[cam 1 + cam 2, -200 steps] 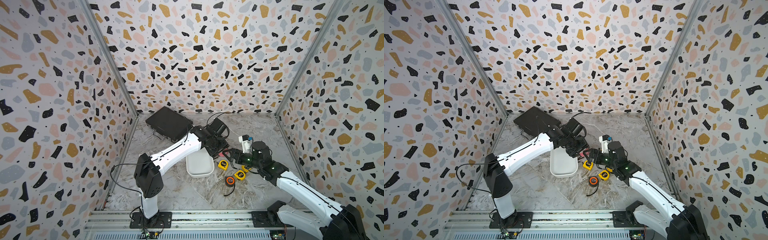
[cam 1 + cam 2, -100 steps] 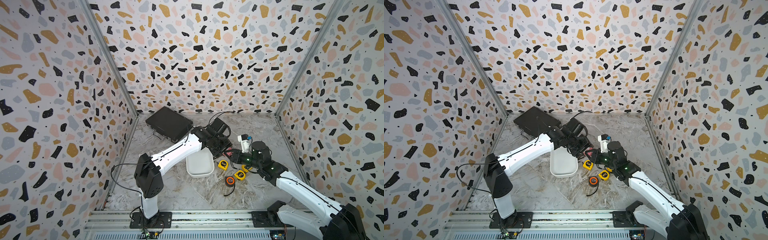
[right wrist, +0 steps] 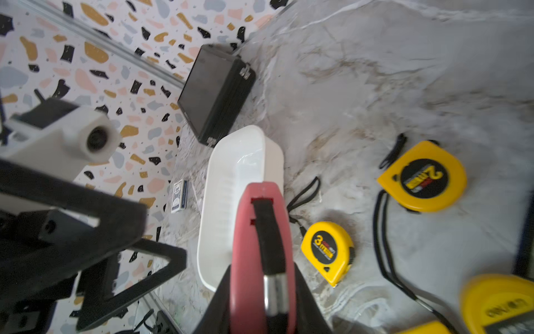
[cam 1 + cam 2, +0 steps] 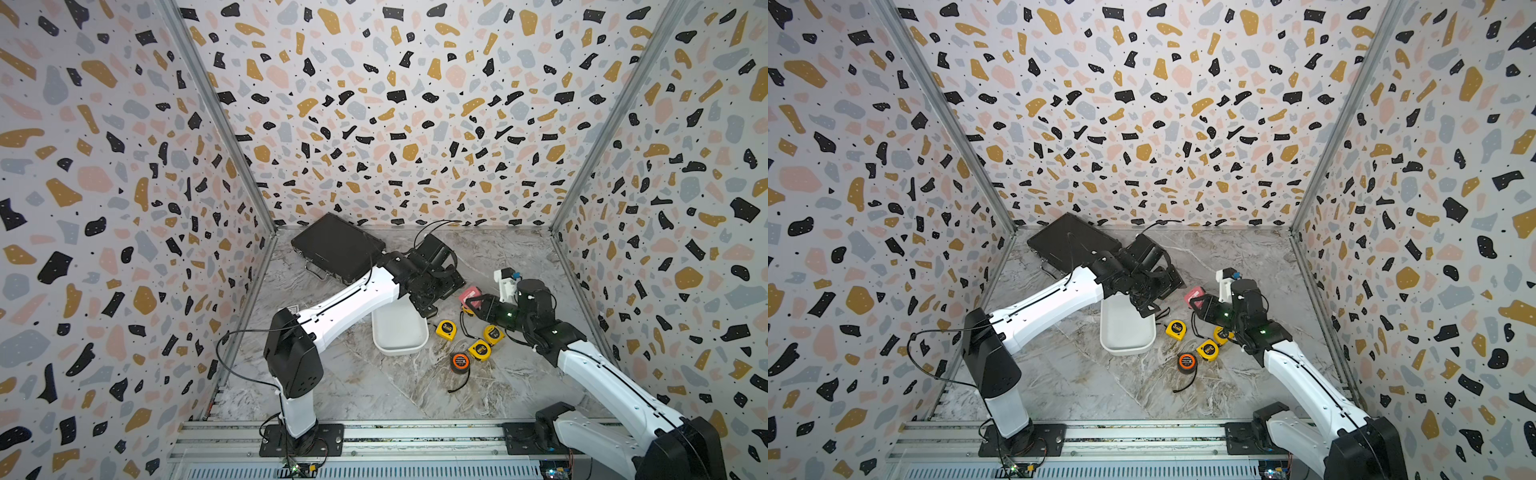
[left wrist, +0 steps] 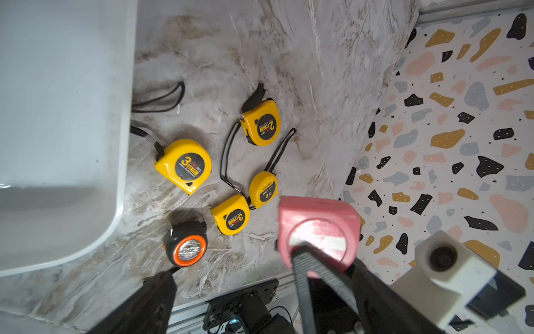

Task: Take the tape measure out of the storage box
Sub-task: Place the tape measure at the center of the board.

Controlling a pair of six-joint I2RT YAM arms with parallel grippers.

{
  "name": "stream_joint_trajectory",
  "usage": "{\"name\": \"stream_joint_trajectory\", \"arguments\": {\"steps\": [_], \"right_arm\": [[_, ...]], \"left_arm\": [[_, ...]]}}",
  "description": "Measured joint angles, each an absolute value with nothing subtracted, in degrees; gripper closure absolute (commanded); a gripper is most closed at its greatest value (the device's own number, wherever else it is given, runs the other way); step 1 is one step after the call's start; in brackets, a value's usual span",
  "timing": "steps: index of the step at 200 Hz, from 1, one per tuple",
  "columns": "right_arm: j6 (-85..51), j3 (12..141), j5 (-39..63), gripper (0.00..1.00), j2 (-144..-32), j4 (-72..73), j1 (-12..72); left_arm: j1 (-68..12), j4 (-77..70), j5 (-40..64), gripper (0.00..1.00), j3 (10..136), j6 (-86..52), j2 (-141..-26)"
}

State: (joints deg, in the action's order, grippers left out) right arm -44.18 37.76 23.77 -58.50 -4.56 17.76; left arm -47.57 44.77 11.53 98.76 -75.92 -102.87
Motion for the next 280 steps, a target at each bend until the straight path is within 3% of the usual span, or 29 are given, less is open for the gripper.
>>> {"name": "stream_joint_trajectory", "arguments": {"steps": [47,88,198,280], "right_arm": [[-43.9,36.9,27.3,0.90,-63.7,-5.5,3.4],[-43.7,35.7,28.6,0.90,-71.8,-4.4,-4.2],[-43.1,34.9,32.0,0.83,-82.3,-1.7,-8.1],[-39.8,35.0,31.9,0.50,-82.5,-6.3,-8.3]], "left_arm": [[-46.8,50.5,6.0,0.00,96.7,-69.0,-100.2],[-46.8,55.3,0.9,0.00,92.2,-63.0,-98.1],[-46.7,57.0,-7.0,0.00,84.9,-56.8,-92.7],[-46.7,56.8,-9.0,0.00,83.5,-54.9,-92.2]]}}
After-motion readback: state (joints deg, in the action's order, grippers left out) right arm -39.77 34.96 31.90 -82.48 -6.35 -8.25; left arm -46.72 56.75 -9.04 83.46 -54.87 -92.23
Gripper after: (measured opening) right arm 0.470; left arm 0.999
